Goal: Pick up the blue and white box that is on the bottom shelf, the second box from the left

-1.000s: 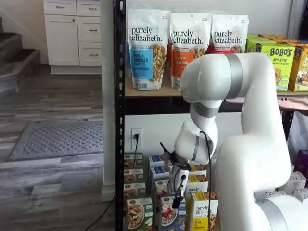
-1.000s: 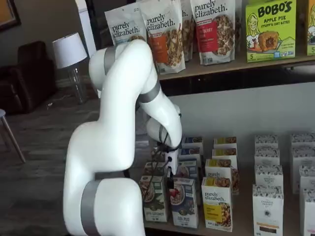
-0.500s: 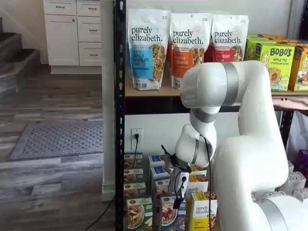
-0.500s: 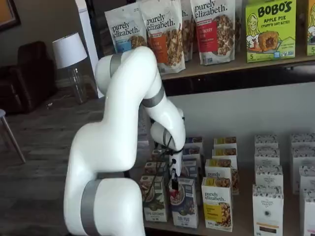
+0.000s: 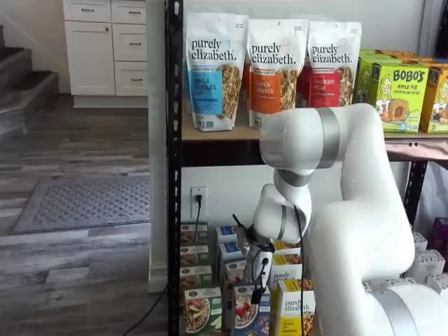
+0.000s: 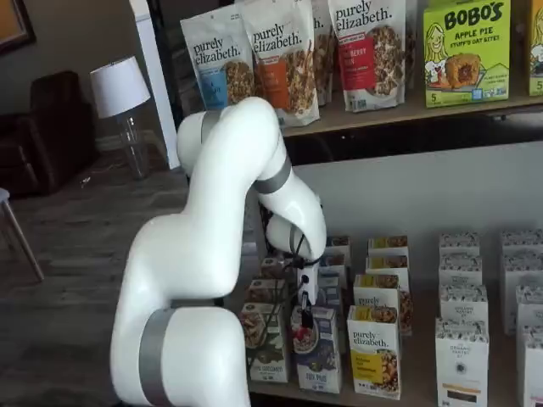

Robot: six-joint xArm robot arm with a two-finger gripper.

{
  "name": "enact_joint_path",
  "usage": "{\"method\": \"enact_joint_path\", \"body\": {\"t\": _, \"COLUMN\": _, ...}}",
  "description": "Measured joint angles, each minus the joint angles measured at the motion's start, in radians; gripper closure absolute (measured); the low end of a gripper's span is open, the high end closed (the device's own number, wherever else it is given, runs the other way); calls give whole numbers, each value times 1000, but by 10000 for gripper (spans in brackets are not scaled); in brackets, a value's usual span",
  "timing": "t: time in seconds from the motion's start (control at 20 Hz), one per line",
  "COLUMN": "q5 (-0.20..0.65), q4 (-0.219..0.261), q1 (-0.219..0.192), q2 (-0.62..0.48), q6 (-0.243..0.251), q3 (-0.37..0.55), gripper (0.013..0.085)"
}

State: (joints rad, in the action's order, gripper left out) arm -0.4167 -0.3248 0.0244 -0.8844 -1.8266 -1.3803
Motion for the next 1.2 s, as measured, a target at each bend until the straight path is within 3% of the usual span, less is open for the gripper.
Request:
{"method": "enact_joint_path", "body": {"t": 0.5, "q5": -64, "q4": 90, "q1": 3, "q2": -79, "q6": 86, "q3": -105, "gripper": 130}}
{"method": "enact_joint_path", "body": {"t": 1.0, "q5": -87, "q4": 163, "q1": 13, "q2": -110, "q6": 158, "q3": -131, "gripper": 130}}
{"method": "enact_joint_path", "body": {"t": 1.2, "q5": -79, "q4": 150, "q1": 15, "q2": -115, "q6": 149, "q3": -130, "gripper": 130}}
